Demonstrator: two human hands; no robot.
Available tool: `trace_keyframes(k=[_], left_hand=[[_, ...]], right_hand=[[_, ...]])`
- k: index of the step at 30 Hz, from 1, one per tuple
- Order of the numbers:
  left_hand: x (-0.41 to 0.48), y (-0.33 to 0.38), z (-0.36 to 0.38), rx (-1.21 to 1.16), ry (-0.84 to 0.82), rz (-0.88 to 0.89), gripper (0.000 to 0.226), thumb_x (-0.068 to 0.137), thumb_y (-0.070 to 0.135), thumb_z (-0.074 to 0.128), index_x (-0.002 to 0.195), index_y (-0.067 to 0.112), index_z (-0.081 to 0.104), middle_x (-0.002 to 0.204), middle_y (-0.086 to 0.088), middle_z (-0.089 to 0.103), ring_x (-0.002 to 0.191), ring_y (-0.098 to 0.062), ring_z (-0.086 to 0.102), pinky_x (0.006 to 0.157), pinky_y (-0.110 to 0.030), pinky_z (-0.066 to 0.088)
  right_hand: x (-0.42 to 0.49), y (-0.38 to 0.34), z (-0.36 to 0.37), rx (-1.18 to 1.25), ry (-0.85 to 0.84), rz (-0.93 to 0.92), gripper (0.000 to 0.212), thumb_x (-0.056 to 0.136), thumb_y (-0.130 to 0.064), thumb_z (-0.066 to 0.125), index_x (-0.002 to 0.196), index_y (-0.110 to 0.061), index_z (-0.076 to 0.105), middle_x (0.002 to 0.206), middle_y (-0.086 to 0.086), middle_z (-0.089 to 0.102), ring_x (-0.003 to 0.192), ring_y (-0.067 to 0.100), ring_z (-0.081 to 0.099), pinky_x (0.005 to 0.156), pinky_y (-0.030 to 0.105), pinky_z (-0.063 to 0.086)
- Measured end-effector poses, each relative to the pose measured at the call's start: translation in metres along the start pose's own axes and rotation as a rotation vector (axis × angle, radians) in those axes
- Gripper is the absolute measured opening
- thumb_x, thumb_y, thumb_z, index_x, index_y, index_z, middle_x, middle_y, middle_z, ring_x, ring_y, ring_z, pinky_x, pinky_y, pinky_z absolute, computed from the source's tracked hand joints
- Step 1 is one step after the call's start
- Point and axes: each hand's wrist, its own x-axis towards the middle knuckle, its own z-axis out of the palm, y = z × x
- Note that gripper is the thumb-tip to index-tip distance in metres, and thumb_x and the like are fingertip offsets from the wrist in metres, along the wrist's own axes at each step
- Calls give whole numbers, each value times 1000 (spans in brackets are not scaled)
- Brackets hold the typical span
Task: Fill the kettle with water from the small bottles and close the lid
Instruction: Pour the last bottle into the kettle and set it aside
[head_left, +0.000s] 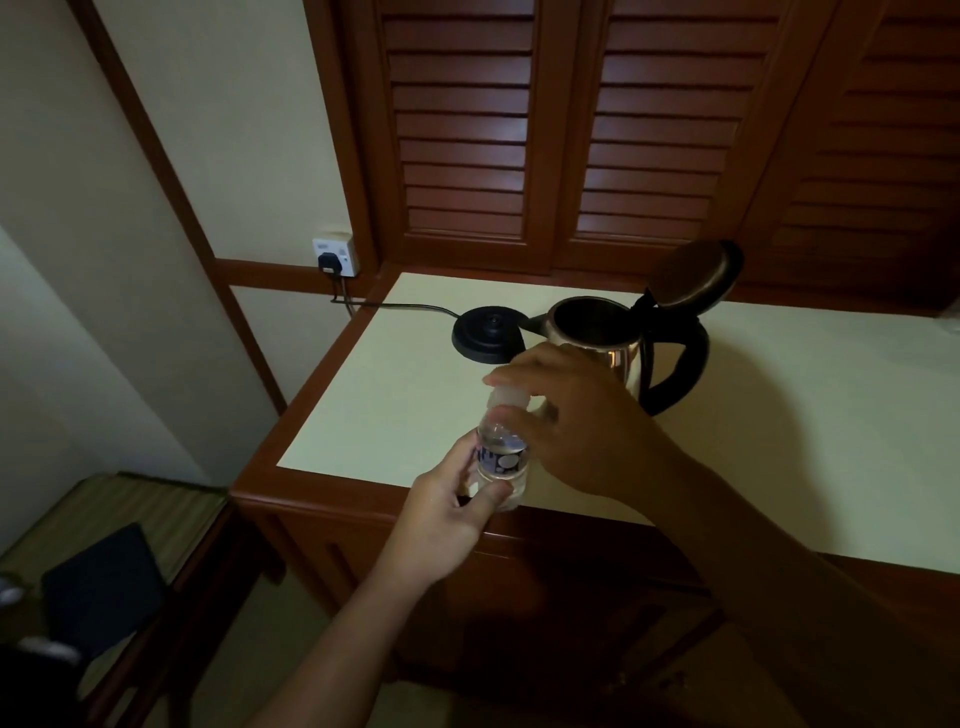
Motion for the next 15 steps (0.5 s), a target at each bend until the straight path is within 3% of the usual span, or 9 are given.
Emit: trace_keyframes(k=[2, 4, 6, 10, 15], left_hand=[[-1, -1, 0, -18, 15, -8, 53, 101, 27, 68, 149, 39, 49, 132, 27, 67, 127, 3, 61, 109, -29, 51], [-1, -2, 0, -19, 19, -9, 54, 101, 23, 69, 150, 37, 50, 133, 27, 68, 128, 2, 61, 110, -29, 50], [-2, -1, -1, -9, 21, -10, 55, 101, 20, 69, 150, 37, 50, 132, 28, 67, 127, 4, 61, 111, -28, 49], [-1, -1, 1, -1, 29, -12, 54, 101, 20, 69, 150, 33, 51, 135, 20, 68, 128, 1, 62, 113, -35, 50], [-1, -2, 4, 10, 40, -20, 52, 102, 19, 67, 148, 35, 50, 136, 22, 67, 128, 3, 61, 111, -31, 48]], right_hand=[[-4, 4, -2, 51, 50, 8, 30, 98, -32, 63, 128, -25, 67, 121, -13, 63, 106, 0, 53, 94, 27, 45], [-15, 8, -6, 127, 128, 60, 29, 98, -27, 65, 127, -24, 68, 108, -23, 61, 96, -5, 56, 86, 14, 44], [-32, 12, -7, 235, 187, 186, 28, 97, -28, 66, 125, -29, 66, 106, -20, 65, 97, -4, 62, 80, 12, 49], [-74, 27, 4, 409, 277, 378, 25, 96, -28, 69, 120, -26, 65, 115, -16, 70, 104, -6, 65, 86, 10, 51], [-111, 68, 22, 72, 256, 488, 16, 93, -32, 71, 102, -19, 71, 99, -9, 71, 95, 10, 63, 83, 21, 45]])
